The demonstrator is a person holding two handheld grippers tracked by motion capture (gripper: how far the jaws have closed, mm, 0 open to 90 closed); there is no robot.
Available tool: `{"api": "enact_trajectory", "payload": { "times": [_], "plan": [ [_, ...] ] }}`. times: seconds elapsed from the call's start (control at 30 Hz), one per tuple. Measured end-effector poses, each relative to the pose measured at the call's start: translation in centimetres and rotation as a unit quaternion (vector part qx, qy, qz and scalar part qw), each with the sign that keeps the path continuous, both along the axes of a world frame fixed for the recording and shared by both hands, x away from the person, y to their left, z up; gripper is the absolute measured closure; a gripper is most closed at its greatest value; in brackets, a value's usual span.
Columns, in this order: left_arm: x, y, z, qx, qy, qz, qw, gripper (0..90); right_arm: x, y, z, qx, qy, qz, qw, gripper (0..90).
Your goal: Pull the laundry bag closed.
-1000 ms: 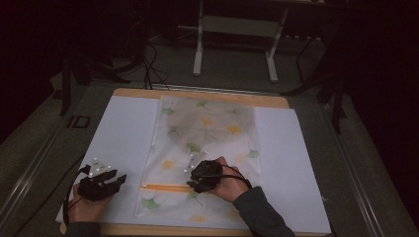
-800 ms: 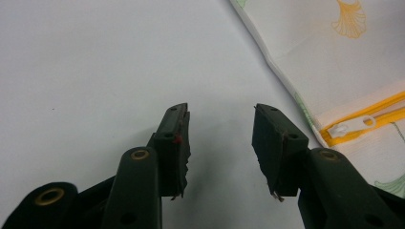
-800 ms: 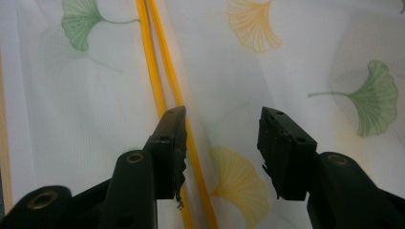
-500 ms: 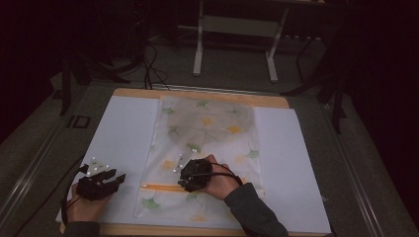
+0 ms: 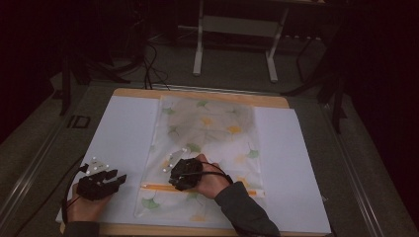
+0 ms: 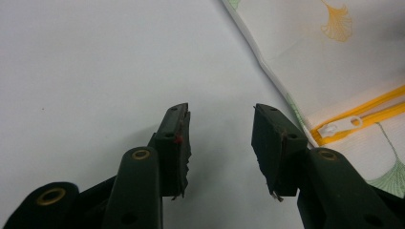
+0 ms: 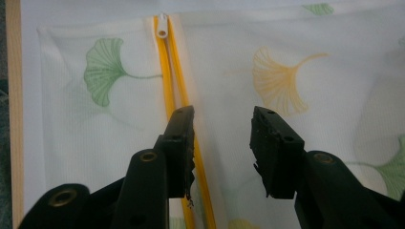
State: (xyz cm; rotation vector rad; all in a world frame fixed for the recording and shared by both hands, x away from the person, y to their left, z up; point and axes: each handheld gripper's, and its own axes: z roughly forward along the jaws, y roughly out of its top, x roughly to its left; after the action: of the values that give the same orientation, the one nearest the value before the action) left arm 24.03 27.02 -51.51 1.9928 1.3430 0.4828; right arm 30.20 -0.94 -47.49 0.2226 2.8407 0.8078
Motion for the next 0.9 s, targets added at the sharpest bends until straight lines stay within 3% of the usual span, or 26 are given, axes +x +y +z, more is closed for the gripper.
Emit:
{"api": "enact_trajectory", "payload": {
  "times": [0.17, 0.5, 0.7, 0.9],
  "plan": [
    [0.0, 0.0, 0.0, 0.001, -0.001, 0.001, 1.0, 57.6, -0.2, 1.0, -0.2, -0.01, 0.005, 0.015, 0.9998, 70.5],
    [0.0, 0.2, 0.1, -0.001, -0.001, 0.001, 1.0, 57.5, -0.4, 2.9, -0.7, -0.009, 0.012, 0.02, 0.9997, 67.5],
    [0.0, 0.2, 0.1, -0.001, 0.0, 0.0, 1.0, 57.3, -0.6, 4.1, -1.0, -0.02, 0.01, 0.031, 0.9993, 73.2],
    [0.0, 0.2, 0.1, 0.001, 0.0, -0.002, 1.0, 57.3, -0.7, 5.1, -1.1, -0.016, 0.013, 0.038, 0.9991, 72.8]
  ]
}}
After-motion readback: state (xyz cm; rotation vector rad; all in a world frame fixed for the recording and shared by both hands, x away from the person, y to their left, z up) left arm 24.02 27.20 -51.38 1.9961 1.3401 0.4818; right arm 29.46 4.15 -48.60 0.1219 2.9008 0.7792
